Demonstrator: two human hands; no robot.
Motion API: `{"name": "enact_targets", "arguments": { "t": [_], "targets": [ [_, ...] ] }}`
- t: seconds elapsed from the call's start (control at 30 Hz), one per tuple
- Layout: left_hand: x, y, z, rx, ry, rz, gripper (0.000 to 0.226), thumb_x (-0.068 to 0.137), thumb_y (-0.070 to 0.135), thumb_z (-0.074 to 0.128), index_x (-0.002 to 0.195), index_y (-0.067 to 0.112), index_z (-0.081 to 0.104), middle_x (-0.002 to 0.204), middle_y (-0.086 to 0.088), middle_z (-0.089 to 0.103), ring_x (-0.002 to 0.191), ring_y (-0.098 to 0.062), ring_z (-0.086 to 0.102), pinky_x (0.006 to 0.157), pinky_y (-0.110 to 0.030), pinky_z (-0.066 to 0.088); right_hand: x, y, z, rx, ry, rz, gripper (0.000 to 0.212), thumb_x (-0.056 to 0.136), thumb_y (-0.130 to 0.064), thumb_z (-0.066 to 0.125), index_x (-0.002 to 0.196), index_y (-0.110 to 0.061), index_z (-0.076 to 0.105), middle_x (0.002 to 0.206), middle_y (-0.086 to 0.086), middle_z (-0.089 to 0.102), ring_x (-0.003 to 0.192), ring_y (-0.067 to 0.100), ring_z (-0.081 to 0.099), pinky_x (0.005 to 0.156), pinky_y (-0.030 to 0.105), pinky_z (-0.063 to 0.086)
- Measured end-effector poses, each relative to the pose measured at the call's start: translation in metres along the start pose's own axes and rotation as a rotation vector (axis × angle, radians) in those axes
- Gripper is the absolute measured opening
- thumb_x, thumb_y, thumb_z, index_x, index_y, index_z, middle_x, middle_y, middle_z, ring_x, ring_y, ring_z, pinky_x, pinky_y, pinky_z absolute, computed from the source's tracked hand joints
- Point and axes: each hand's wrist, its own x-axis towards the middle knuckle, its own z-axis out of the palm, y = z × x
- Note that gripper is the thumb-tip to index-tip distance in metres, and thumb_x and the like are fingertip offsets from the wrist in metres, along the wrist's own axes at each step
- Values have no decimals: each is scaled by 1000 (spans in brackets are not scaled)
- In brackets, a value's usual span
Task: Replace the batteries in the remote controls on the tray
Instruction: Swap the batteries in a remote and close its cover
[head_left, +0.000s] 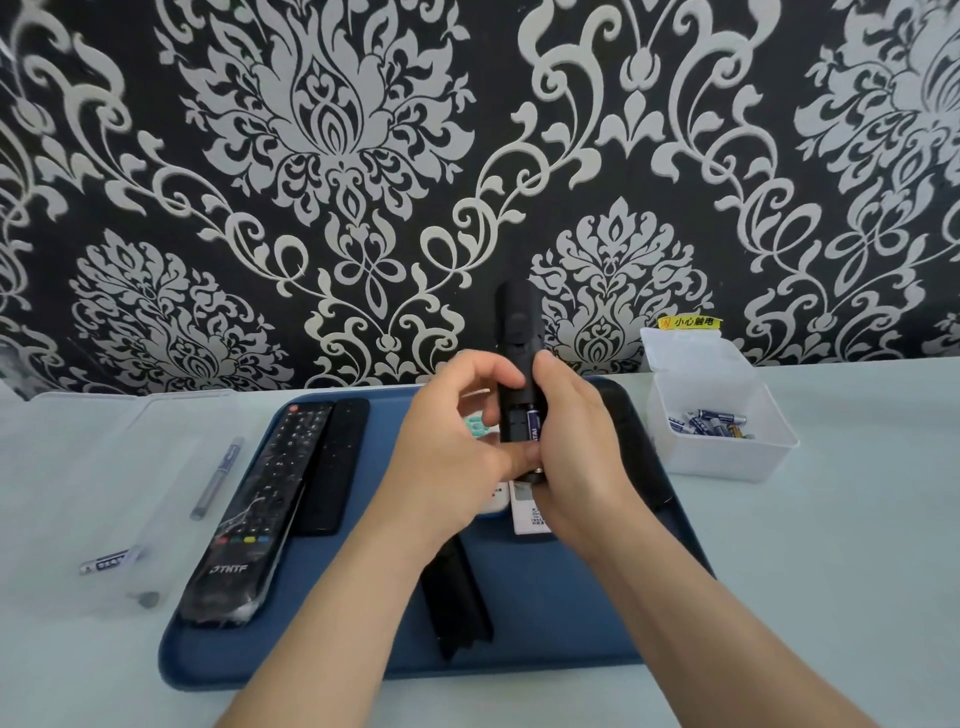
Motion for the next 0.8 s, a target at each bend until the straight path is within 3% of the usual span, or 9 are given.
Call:
{"name": "enact_targets", "arguments": {
  "t": [0.1,0.2,0.3,0.43,0.5,0.57,0.63,0.7,0.8],
  "targets": [
    [1,-4,2,-226,12,-112,50,69,-25,64,92,18,54,74,8,65,78,-12,64,67,-30,54,-3,0,1,23,-34,5,39,103,-29,36,80,-17,65,74,5,64,76,20,60,68,34,46],
    [2,-2,4,-349,70,-189,47,69,-25,60,94,15,52,74,-1,70,69,-16,64,63,-29,50,-3,0,1,21,-62,2,37,104,-27,36,85,-14,65,71,3,63,74,17,60,73,35,47],
    [2,0,1,-494,111,-237,43,69,-23,57,95,10,50,72,-6,70,63,-18,65,55,-27,48,-3,4,3,-14,-94,23,35,102,-33,40,92,-20,71,87,-1,71,93,16,66,84,37,50],
    [2,-2,-1,-490,125,-246,35,76,-16,61,96,11,52,87,-8,74,76,-20,69,64,-30,48,-3,5,2,-24,-146,98,40,91,-44,45,114,-21,68,114,3,71,115,19,63,101,39,46],
    [2,-5,1,-514,139,-275,30,78,-12,61,93,13,53,87,-3,74,78,-17,68,66,-29,48,-2,-1,-1,93,-183,176,34,96,-36,51,118,-14,64,110,4,71,107,16,66,96,36,50],
    [3,-5,2,-580,82,-292,18,84,0,62,93,15,57,83,2,70,78,-13,64,65,-27,47,-3,-9,-3,297,-211,257,22,99,-25,52,110,-11,65,94,6,70,86,14,67,80,31,51],
    [3,-3,1,-629,2,-257,8,89,16,59,97,15,61,84,4,66,79,-10,59,70,-27,47,0,-15,-6,489,-194,333,22,99,-27,50,101,-10,64,78,5,63,67,13,59,65,24,46],
    [3,-4,-1,-537,41,-175,10,90,19,60,97,14,64,89,6,68,83,-7,60,78,-28,48,3,-19,-10,685,-144,380,26,99,-30,49,91,-7,60,73,6,58,64,15,55,69,24,46],
    [3,-9,-1,45,213,76,17,80,9,71,87,24,69,90,12,67,82,0,56,77,-19,48,5,-19,-17,791,-110,369,28,99,-29,48,84,-7,57,94,16,70,88,27,67,90,37,50]
  ]
}}
